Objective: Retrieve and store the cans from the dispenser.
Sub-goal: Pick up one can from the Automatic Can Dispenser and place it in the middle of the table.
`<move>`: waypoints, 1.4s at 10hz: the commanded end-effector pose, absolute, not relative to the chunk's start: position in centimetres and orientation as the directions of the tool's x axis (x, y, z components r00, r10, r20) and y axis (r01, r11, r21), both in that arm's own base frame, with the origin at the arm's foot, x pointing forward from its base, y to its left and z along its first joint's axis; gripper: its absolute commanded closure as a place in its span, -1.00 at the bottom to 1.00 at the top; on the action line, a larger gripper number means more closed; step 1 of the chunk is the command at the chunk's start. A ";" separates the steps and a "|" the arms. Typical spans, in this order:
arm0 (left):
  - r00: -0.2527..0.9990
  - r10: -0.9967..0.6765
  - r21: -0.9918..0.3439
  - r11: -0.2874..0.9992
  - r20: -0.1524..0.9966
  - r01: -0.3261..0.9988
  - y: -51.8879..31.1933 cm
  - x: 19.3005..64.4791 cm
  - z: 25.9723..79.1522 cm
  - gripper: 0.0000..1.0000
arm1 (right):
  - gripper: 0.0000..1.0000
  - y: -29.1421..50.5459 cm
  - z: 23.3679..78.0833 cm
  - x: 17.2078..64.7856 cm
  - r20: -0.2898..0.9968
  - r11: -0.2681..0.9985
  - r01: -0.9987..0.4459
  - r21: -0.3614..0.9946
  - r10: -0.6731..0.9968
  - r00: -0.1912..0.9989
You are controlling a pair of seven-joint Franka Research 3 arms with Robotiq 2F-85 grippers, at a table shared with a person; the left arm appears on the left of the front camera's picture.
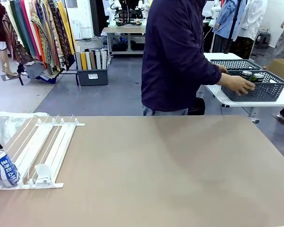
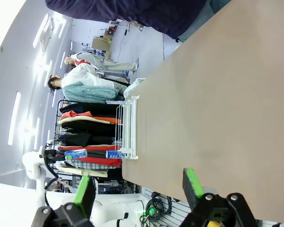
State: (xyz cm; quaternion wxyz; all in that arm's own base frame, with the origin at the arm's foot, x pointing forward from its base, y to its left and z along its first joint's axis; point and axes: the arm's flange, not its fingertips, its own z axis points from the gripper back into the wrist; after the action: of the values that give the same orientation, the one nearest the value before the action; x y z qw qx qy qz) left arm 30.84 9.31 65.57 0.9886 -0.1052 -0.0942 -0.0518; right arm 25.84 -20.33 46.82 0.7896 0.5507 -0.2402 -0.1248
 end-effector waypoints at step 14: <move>0.803 -0.553 -0.027 0.820 0.221 0.572 -14.4 47.4 64.5 1.00 | -1.00 -20.5 46.9 25.8 0.258 0.358 -0.089 0.929 -0.459 0.850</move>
State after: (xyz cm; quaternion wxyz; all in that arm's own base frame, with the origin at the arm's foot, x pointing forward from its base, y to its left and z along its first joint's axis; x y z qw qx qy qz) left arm 44.03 -13.46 63.56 0.9563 -0.0723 -0.1047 -0.2632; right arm 25.81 -20.34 46.87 0.7895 0.5506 -0.2408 -0.1245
